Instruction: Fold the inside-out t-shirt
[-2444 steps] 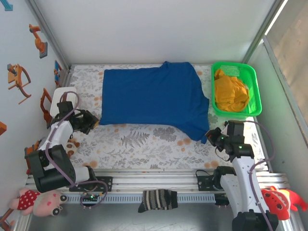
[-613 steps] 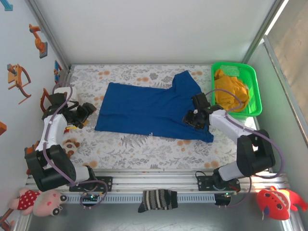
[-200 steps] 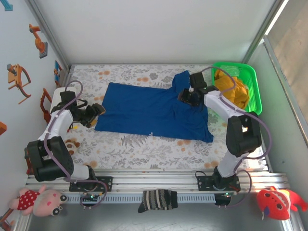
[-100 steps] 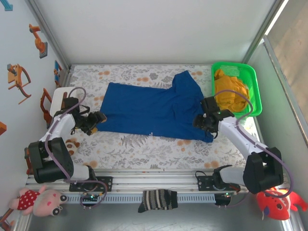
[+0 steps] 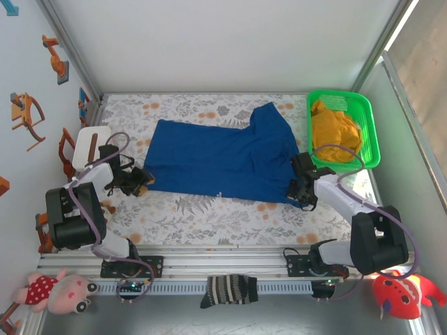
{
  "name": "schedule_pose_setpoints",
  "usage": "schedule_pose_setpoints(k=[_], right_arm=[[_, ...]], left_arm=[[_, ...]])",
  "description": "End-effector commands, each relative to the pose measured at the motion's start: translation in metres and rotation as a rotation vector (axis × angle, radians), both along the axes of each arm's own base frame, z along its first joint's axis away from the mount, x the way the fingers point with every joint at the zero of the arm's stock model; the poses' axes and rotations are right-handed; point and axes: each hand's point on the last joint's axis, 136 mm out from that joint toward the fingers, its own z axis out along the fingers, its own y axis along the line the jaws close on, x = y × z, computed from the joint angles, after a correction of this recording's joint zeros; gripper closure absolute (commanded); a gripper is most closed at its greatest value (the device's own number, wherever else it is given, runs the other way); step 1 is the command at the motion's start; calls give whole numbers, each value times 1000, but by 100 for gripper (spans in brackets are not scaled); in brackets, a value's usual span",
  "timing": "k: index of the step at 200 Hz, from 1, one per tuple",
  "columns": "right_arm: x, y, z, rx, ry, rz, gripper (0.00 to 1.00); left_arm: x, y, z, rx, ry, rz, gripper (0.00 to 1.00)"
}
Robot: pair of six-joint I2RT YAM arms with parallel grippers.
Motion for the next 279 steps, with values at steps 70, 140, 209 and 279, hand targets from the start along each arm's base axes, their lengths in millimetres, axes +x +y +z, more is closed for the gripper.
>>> schedule_pose_setpoints(k=[70, 140, 209, 279], right_arm=[[-29, -17, -1, 32, 0, -141, 100], [-30, -7, 25, 114, -68, -134, 66], [40, 32, 67, 270, -199, -56, 69], [54, 36, 9, 276, -124, -121, 70]], left_arm=[[-12, -10, -15, -76, 25, 67, 100], [-31, -5, 25, -24, -85, 108, 78], [53, -30, 86, -77, -258, -62, 48], [68, -64, 11, -131, -139, -81, 49]])
